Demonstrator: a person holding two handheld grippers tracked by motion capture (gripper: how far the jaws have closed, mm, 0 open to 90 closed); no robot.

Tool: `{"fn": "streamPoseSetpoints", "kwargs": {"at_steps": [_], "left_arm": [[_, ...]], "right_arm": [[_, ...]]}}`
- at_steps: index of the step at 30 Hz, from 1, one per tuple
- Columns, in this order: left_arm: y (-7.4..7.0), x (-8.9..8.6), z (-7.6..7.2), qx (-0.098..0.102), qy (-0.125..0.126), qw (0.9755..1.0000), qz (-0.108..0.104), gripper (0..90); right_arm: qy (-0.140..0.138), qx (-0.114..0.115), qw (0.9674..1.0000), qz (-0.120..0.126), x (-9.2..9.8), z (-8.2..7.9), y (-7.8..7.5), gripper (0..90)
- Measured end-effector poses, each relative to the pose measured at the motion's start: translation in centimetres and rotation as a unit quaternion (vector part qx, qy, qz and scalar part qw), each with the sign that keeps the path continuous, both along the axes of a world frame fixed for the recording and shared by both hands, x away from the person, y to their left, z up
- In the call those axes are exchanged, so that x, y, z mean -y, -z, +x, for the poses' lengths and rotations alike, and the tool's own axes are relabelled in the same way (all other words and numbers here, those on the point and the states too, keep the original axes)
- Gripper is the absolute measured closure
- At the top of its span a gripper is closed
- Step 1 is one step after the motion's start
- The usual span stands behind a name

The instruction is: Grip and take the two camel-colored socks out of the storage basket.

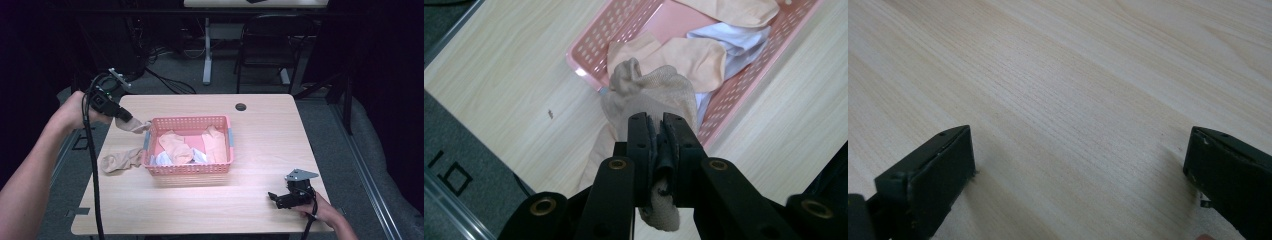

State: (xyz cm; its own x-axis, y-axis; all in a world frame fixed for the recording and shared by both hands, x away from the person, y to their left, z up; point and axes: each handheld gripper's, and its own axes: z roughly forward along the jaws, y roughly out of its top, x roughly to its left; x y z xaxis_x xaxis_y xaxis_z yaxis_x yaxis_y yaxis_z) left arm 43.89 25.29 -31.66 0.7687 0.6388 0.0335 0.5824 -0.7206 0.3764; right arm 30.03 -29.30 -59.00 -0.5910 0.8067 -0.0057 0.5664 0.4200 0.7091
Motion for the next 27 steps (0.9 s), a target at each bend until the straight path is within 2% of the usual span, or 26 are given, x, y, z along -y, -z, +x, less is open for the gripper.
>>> {"fn": "streamPoseSetpoints", "kwargs": {"at_steps": [8, 10, 13, 21, 27], "left_arm": [[-0.2, -2.4, -0.4, -0.002, -0.025, 0.9997, 0.000, 82.3], [-0.1, -2.9, -0.5, -0.003, -0.029, 0.9995, -0.010, 82.3], [0.2, -3.7, -0.4, -0.006, -0.040, 0.9991, -0.011, 82.2], [1.9, -5.3, 0.1, -0.017, -0.067, 0.9976, -0.004, 82.3], [4.5, -6.9, 0.7, -0.014, -0.107, 0.9940, -0.015, 82.3]], "right_arm": [[0.000, 0.000, 1.0000, 0.000, 0.0, 0.0, 0.0, 0.0], [0.000, 0.000, 1.0000, 0.000, 0.0, 0.0, 0.0, 0.0], [0.000, 0.000, 1.0000, 0.000, 0.0, 0.0, 0.0, 0.0], [0.000, 0.000, 1.0000, 0.000, 0.0, 0.0, 0.0, 0.0], [-0.001, -0.002, 1.0000, -0.005, 0.0, 0.0, -0.1, 0.0]]}}
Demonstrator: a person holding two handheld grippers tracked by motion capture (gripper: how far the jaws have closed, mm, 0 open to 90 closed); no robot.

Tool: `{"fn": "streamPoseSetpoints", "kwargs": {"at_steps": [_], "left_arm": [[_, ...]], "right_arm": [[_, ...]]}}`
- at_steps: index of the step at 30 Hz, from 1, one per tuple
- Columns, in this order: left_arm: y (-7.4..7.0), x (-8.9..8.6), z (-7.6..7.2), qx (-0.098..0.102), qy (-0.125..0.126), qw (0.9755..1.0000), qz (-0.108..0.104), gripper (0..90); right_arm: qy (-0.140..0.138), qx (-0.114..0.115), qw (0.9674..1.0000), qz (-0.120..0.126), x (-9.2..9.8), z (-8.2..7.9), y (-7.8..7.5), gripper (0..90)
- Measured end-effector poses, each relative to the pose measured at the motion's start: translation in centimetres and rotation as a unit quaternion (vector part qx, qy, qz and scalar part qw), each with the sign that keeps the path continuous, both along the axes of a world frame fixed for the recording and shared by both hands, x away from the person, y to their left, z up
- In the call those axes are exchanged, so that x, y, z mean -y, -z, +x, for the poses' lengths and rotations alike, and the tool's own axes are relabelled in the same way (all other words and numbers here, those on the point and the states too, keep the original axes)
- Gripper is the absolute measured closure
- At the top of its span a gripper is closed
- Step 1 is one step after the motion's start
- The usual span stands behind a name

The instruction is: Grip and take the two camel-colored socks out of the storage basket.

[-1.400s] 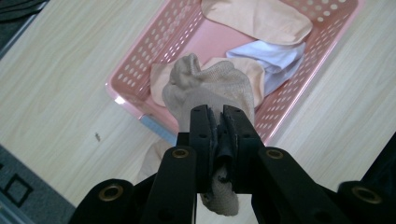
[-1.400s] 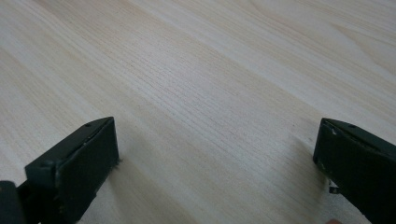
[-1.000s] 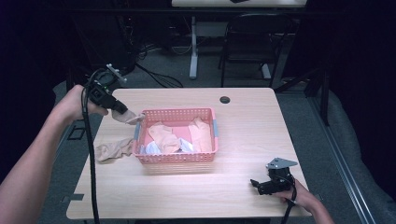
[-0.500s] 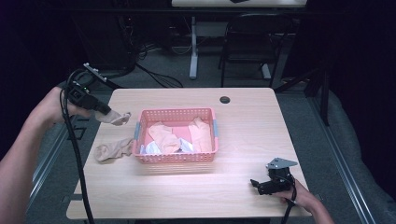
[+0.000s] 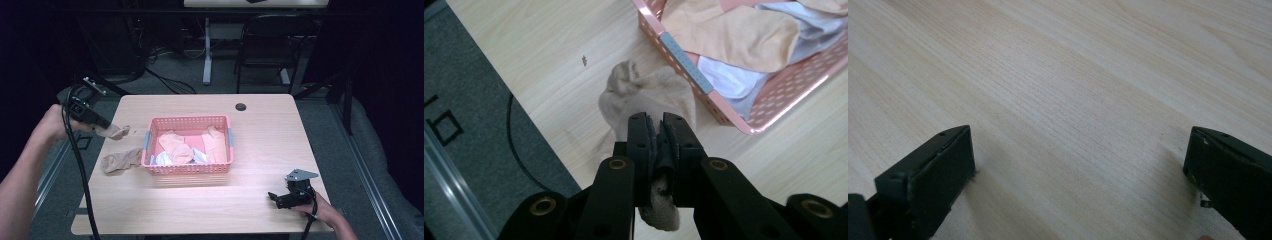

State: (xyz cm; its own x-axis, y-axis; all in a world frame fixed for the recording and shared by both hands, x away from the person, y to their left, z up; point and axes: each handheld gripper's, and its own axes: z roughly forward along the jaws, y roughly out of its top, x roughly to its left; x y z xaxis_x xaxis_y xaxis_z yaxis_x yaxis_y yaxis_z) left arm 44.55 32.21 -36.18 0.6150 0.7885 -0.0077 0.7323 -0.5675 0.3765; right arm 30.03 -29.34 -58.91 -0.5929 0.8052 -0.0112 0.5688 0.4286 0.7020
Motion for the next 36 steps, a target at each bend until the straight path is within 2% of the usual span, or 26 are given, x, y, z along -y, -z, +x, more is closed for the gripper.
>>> {"fn": "streamPoseSetpoints", "kwargs": {"at_steps": [4, 8, 14, 16, 17, 18, 19, 20, 23, 27, 30, 32, 36], "left_arm": [[2.0, -0.6, 0.1, 0.001, -0.018, 0.9998, -0.004, 82.3], [4.0, -0.8, 0.0, -0.004, -0.024, 0.9997, -0.006, 82.2], [6.9, -1.0, -0.1, 0.003, -0.034, 0.9991, -0.025, 82.1], [8.0, -1.0, -0.1, 0.006, -0.038, 0.9991, -0.019, 82.0], [8.8, -1.0, -0.1, 0.006, -0.044, 0.9987, -0.025, 82.0], [8.8, -1.0, -0.1, 0.006, -0.044, 0.9987, -0.025, 82.0], [9.9, -1.1, -0.1, 0.006, -0.054, 0.9981, -0.030, 82.0], [10.4, -1.1, -0.1, 0.009, -0.057, 0.9977, -0.034, 82.0], [11.6, -1.2, -0.1, 0.017, -0.067, 0.9970, -0.035, 82.1], [13.2, -1.2, -0.2, 0.009, -0.076, 0.9962, -0.041, 81.2], [14.2, -1.2, -0.5, 0.007, -0.078, 0.9962, -0.039, 78.1], [14.7, -1.3, -0.7, 0.008, -0.085, 0.9955, -0.042, 72.5], [15.1, -1.6, -1.3, 0.024, -0.103, 0.9932, -0.049, 62.8]], "right_arm": [[0.000, 0.000, 1.0000, 0.000, 0.0, 0.0, 0.0, 0.0], [0.000, 0.000, 1.0000, 0.003, 0.0, 0.0, 0.0, 0.0], [0.000, 0.000, 1.0000, 0.002, 0.0, 0.0, 0.0, 0.0], [0.000, 0.000, 1.0000, 0.003, 0.0, 0.0, 0.0, 0.0], [0.001, 0.000, 1.0000, 0.003, 0.0, 0.0, 0.0, 0.0], [0.001, 0.000, 1.0000, 0.003, 0.0, 0.0, 0.0, 0.0], [0.000, 0.000, 1.0000, 0.003, 0.0, 0.0, 0.0, 0.0], [0.000, 0.000, 1.0000, 0.003, 0.0, 0.0, 0.0, 0.0], [0.000, 0.000, 1.0000, 0.003, 0.0, 0.0, 0.0, 0.0], [0.001, 0.000, 1.0000, 0.003, 0.0, 0.0, 0.0, 0.0], [0.000, 0.000, 1.0000, 0.003, 0.0, 0.0, 0.0, 0.0], [0.000, 0.000, 1.0000, 0.003, 0.0, 0.0, 0.0, 0.0], [0.000, 0.000, 1.0000, 0.003, 0.0, 0.0, 0.0, 0.0]]}}
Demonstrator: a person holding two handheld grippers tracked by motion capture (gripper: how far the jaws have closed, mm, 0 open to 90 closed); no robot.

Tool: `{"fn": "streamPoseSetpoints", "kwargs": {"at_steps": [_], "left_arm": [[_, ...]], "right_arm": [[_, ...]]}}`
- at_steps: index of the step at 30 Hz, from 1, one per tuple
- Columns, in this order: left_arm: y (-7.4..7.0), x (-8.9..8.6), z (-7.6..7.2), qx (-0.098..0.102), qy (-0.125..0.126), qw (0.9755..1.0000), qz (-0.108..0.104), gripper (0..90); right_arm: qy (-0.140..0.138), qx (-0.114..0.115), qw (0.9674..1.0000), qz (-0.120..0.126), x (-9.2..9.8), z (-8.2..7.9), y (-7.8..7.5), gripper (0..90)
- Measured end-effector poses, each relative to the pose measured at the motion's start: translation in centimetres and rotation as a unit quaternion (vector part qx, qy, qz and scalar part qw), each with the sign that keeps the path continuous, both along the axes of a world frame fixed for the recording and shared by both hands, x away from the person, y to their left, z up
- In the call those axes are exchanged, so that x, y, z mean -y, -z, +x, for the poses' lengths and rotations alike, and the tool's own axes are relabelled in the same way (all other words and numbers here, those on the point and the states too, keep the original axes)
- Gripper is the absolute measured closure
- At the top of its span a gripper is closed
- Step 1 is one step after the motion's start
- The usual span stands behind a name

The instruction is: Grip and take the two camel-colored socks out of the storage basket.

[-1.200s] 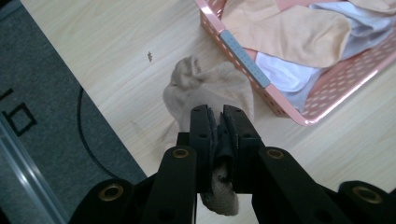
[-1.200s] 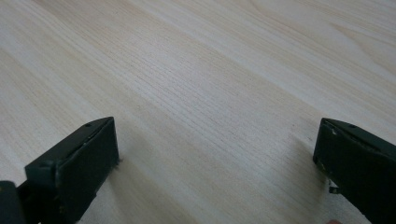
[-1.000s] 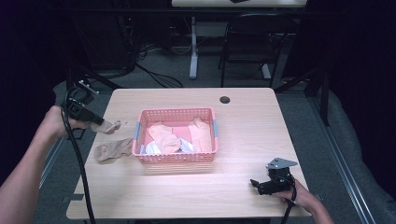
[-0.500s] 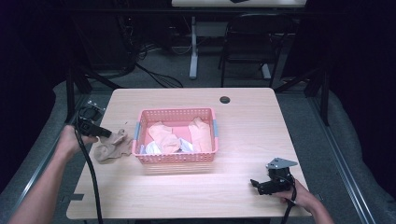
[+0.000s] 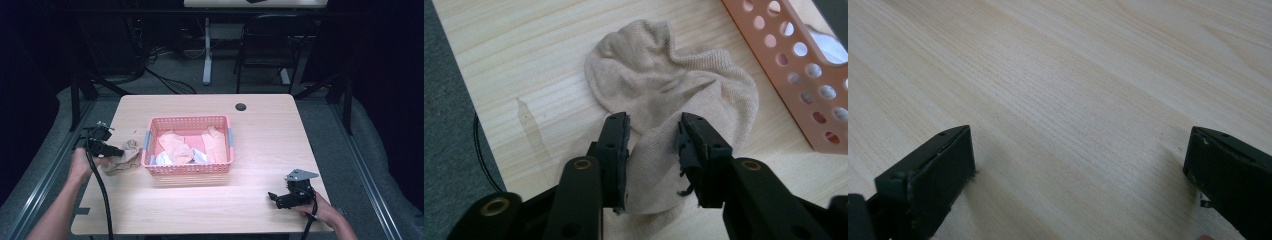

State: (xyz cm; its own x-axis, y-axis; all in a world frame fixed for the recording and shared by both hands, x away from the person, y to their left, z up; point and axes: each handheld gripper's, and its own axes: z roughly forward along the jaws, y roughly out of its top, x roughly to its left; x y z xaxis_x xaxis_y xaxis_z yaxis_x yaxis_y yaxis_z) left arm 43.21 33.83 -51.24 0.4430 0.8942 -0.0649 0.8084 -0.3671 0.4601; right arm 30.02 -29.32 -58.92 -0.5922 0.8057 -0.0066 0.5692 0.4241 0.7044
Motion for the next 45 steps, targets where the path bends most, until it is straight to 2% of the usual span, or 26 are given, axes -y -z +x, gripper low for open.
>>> {"fn": "streamPoseSetpoints", "kwargs": {"at_steps": [1, 3, 4, 7, 10, 12, 15, 19, 23, 24, 26, 29, 34, 38, 42, 45], "left_arm": [[0.1, -0.1, -0.2, 0.009, -0.008, 0.9999, -0.002, 60.3], [0.1, -0.1, -0.4, 0.012, -0.014, 0.9998, -0.002, 51.3], [-0.1, -0.3, -0.9, 0.023, -0.021, 0.9995, 0.002, 46.0], [-0.7, -0.6, -2.0, 0.051, -0.035, 0.9980, -0.015, 30.8], [-1.2, -0.5, -2.9, 0.064, -0.033, 0.9973, -0.014, 19.2], [-1.5, -0.4, -3.8, 0.075, -0.033, 0.9964, -0.021, 16.0], [-1.6, -0.3, -5.0, 0.091, -0.040, 0.9947, -0.026, 13.7], [-1.4, -0.1, -6.6, 0.101, -0.046, 0.9934, -0.029, 7.8], [-0.8, 0.2, -8.5, 0.101, -0.054, 0.9930, -0.028, 3.9], [-0.7, 0.3, -9.1, 0.100, -0.058, 0.9927, -0.034, 2.9], [-0.3, 0.7, -10.2, 0.097, -0.056, 0.9927, -0.044, 1.8], [0.3, 1.4, -11.7, 0.096, -0.051, 0.9932, -0.042, 0.1], [1.7, 2.1, -13.5, 0.106, -0.054, 0.9919, -0.043, 0.0], [2.7, 2.5, -14.1, 0.098, -0.051, 0.9931, -0.040, 0.0], [3.0, 2.8, -14.4, 0.110, -0.047, 0.9924, -0.028, 0.0], [3.6, 3.1, -13.9, 0.097, -0.030, 0.9948, -0.011, 0.0]], "right_arm": [[0.000, 0.000, 1.0000, 0.000, 0.0, 0.0, 0.0, 0.0], [0.000, 0.000, 1.0000, 0.000, 0.0, 0.0, 0.0, 0.0], [0.000, 0.000, 1.0000, 0.000, 0.0, 0.0, 0.0, 0.0], [0.000, 0.000, 1.0000, 0.000, 0.0, 0.0, 0.0, 0.0], [0.000, 0.000, 1.0000, 0.000, 0.0, 0.0, 0.0, 0.0], [0.000, 0.000, 1.0000, 0.000, 0.0, 0.0, 0.0, 0.0], [0.000, 0.000, 1.0000, 0.000, 0.0, 0.0, 0.0, 0.0], [0.000, 0.000, 1.0000, 0.000, 0.0, 0.0, 0.0, 0.0], [0.000, 0.000, 1.0000, 0.000, 0.0, 0.0, 0.0, 0.0], [0.000, 0.000, 1.0000, 0.000, 0.0, 0.0, 0.0, 0.0], [0.001, 0.000, 1.0000, 0.000, 0.0, 0.0, 0.0, 0.0], [0.001, 0.000, 1.0000, 0.000, 0.0, 0.0, 0.0, 0.0], [0.001, 0.000, 1.0000, 0.000, 0.0, 0.0, 0.0, 0.0], [0.001, 0.000, 1.0000, 0.000, 0.0, 0.0, 0.0, 0.0], [0.001, 0.000, 1.0000, 0.000, 0.0, 0.0, 0.0, 0.0], [0.001, 0.000, 1.0000, 0.000, 0.0, 0.0, 0.0, 0.0]]}}
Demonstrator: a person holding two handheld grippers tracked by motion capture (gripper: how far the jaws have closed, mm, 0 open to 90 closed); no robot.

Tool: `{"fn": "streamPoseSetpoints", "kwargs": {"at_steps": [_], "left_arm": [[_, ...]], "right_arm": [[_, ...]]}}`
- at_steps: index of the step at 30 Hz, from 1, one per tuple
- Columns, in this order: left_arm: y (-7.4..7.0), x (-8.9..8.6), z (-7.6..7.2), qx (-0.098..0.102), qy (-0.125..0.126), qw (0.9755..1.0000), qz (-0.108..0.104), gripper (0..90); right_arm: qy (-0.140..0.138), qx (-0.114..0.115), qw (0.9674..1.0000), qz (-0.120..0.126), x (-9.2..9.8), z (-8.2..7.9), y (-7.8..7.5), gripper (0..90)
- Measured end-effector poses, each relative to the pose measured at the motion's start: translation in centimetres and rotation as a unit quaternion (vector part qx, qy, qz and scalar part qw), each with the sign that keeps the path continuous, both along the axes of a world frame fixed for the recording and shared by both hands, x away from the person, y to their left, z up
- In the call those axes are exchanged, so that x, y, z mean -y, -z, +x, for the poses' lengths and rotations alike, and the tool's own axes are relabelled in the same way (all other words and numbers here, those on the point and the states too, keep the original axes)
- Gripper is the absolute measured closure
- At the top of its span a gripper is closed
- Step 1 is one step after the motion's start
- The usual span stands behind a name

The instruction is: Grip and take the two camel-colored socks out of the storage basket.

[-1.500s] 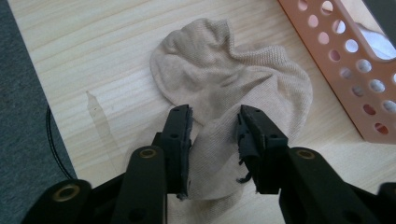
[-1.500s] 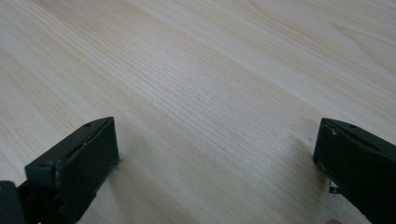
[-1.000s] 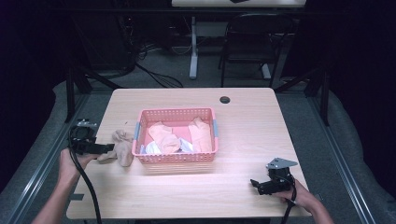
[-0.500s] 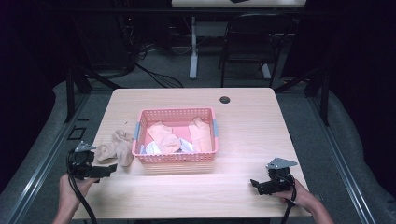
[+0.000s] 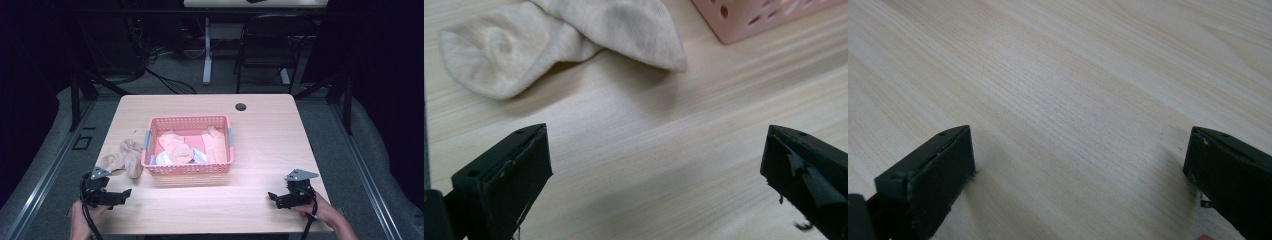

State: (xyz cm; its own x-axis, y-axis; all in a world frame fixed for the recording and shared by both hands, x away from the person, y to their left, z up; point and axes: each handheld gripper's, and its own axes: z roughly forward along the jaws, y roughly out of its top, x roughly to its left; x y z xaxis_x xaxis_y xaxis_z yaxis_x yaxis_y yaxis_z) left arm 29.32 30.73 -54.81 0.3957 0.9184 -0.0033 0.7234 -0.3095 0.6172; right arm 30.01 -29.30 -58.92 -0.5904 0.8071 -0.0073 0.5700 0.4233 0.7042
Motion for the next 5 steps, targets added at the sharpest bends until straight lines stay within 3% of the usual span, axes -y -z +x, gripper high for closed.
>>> {"fn": "streamPoseSetpoints", "kwargs": {"at_steps": [5], "left_arm": [[0.35, -0.38, 0.28, -0.004, -0.003, 1.0000, 0.004, 0.0]], "right_arm": [[0.000, 0.000, 1.0000, 0.000, 0.00, 0.00, 0.00, 0.0]]}}
